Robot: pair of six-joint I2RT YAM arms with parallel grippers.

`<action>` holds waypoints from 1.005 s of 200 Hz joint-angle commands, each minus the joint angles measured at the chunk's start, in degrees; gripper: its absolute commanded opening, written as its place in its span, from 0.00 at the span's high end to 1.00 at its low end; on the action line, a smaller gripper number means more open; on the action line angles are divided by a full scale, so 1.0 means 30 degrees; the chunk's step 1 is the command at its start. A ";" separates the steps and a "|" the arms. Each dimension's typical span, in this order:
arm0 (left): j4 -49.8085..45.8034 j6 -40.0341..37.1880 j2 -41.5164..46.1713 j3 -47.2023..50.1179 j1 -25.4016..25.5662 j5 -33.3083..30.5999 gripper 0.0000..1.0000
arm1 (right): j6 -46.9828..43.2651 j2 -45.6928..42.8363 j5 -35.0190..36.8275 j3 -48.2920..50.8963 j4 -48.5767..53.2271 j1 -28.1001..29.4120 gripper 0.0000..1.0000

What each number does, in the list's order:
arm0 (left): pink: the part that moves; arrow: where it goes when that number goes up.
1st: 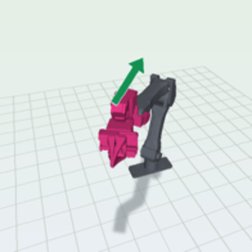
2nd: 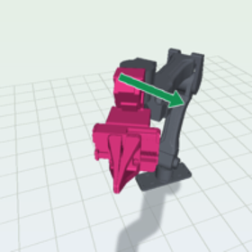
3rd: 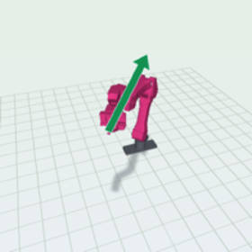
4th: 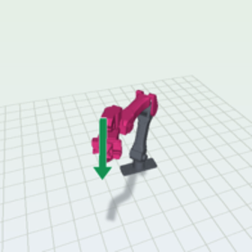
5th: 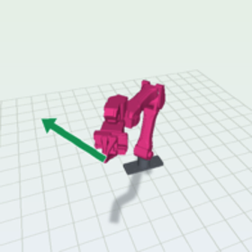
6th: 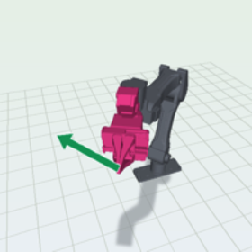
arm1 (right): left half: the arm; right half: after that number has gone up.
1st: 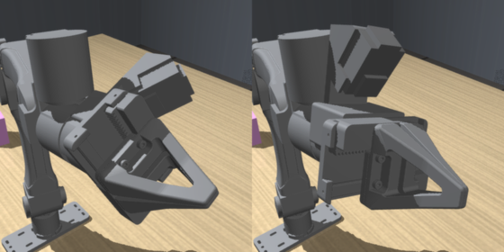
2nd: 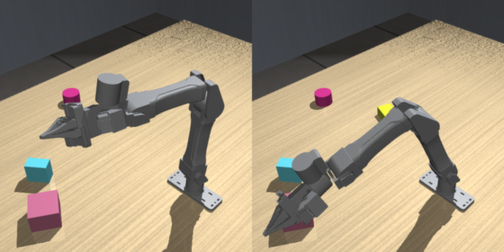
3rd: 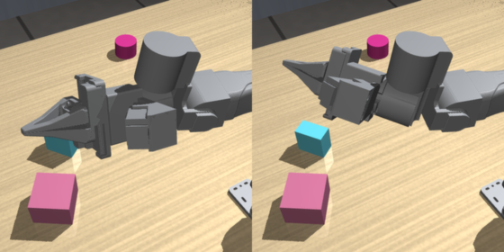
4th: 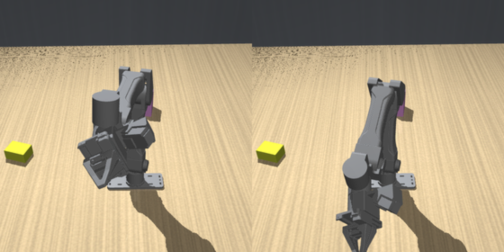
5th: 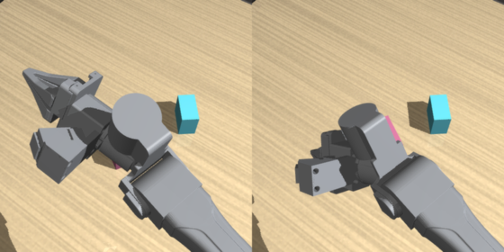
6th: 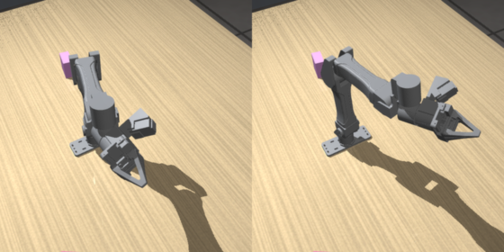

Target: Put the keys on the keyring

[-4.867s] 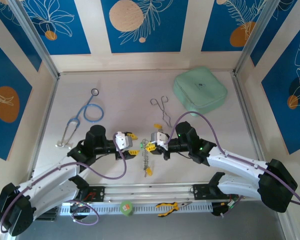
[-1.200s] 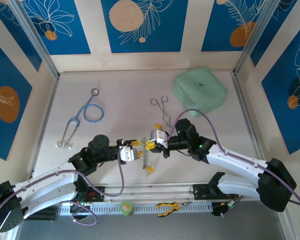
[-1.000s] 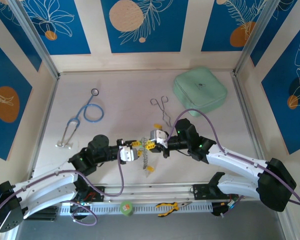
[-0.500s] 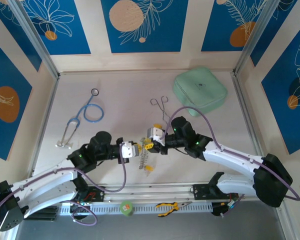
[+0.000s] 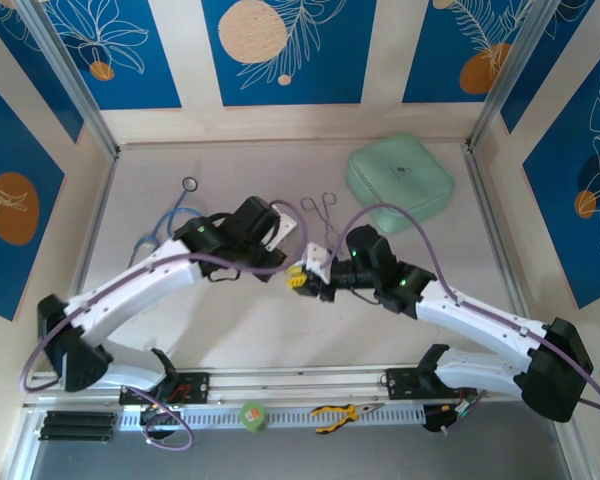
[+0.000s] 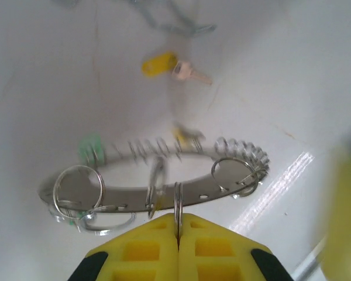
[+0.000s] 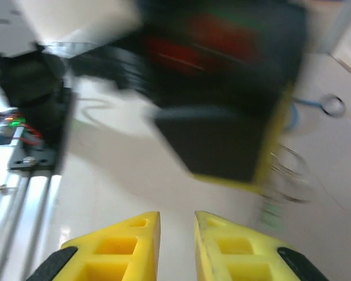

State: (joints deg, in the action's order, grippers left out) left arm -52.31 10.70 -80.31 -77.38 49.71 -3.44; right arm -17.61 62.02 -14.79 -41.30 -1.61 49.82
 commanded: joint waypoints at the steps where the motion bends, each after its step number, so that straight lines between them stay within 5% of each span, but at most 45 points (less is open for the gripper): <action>1: -0.6123 0.4880 -0.1923 -0.2748 -0.0530 0.0329 1.00 | -0.0369 0.0406 0.0247 0.1329 -0.1324 0.1122 0.82; 33: -0.8382 0.8740 -0.3509 -0.5805 -0.1757 0.4039 1.00 | 0.0129 0.0924 0.2666 0.3215 -0.5022 0.1976 0.82; 74: -0.7950 1.4682 -0.3450 -0.5624 -0.2928 0.9156 1.00 | 0.1093 0.0996 0.5235 0.4105 -0.8013 0.2483 0.77; 149: -0.5725 2.1063 -0.1905 -0.2233 -0.4238 1.3077 1.00 | 0.0400 0.1582 0.7783 0.4677 -1.0128 0.2152 0.74; 201: -0.4982 2.2524 -0.1181 -0.1021 -0.5029 1.4539 1.00 | -0.1010 0.1245 0.5767 0.5200 -1.0964 0.1952 0.74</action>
State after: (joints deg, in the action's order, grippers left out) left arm -67.90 72.55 -86.35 -81.54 35.81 35.79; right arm -17.74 66.54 5.32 -26.87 -30.30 55.79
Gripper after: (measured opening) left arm 0.040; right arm 0.260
